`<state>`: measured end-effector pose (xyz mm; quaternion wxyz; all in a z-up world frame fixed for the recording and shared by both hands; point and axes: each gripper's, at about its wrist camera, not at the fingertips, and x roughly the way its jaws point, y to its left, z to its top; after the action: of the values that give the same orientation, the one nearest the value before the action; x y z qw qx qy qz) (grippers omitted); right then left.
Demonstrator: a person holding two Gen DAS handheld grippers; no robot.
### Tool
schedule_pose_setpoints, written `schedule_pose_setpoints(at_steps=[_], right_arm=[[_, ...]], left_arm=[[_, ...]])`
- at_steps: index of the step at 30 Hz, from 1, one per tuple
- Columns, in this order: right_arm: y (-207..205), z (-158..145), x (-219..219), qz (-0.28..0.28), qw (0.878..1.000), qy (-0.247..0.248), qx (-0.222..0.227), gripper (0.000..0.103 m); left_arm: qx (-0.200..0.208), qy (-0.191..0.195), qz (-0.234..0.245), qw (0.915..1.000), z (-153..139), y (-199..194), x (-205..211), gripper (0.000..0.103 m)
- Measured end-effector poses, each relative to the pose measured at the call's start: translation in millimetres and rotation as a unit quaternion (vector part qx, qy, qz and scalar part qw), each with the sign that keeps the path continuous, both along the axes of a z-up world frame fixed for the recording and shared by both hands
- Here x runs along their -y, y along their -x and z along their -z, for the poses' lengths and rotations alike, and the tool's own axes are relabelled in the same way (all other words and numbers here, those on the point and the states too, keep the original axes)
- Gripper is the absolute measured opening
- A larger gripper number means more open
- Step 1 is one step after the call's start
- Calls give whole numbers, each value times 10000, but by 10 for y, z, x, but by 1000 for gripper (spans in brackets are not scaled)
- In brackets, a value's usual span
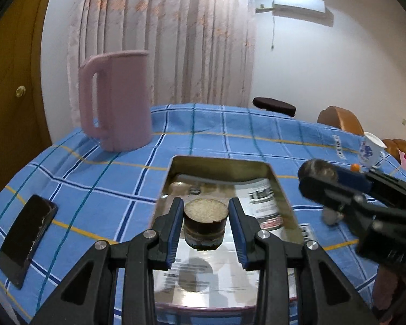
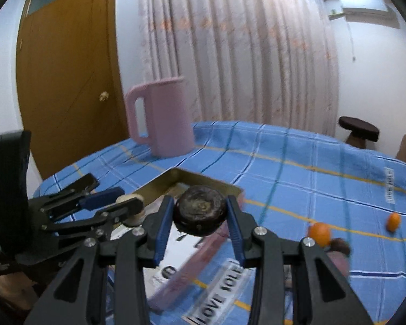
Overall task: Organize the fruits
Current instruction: 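Carry the dark fruit with the right tool while the left tool carries the jar over the tin box, then open the right tool to drop the dark fruit into the tin while the left tool releases the jar there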
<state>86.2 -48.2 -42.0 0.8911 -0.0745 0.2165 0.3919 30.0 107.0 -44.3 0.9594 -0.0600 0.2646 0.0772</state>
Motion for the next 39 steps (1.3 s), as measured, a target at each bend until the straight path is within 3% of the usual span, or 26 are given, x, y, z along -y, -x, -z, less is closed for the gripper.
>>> schedule_pose_setpoints(at_steps=[20, 23, 24, 25, 27, 29, 35, 39], right_arm=[[-46, 324, -439, -321, 9969, 658, -276, 42], [-10, 303, -421, -305, 9974, 632, -185, 48], [-6, 293, -406, -289, 9976, 606, -169, 54], [-1, 277, -367, -273, 9980, 547, -163, 62], [13, 235, -276, -253, 9987, 419, -163, 72], [49, 186, -175, -189, 9991, 362, -117, 72], [186, 60, 500, 377, 9990, 219, 40, 73], [166, 122, 1053, 1300, 9908, 365, -20, 74]], left_arm=[[-418, -108, -78, 9990, 175, -105, -151, 37], [-433, -121, -127, 9989, 170, -79, -148, 37], [-424, -95, -136, 9990, 167, -68, -150, 37], [-386, -115, -146, 9991, 152, -47, -138, 38], [-319, -95, -134, 9994, 116, -9, -107, 51], [-190, -103, -131, 9997, 45, 48, -46, 61], [117, -41, 286, 9995, -103, 131, 303, 62], [65, -7, 716, 9974, -58, 80, 679, 62]])
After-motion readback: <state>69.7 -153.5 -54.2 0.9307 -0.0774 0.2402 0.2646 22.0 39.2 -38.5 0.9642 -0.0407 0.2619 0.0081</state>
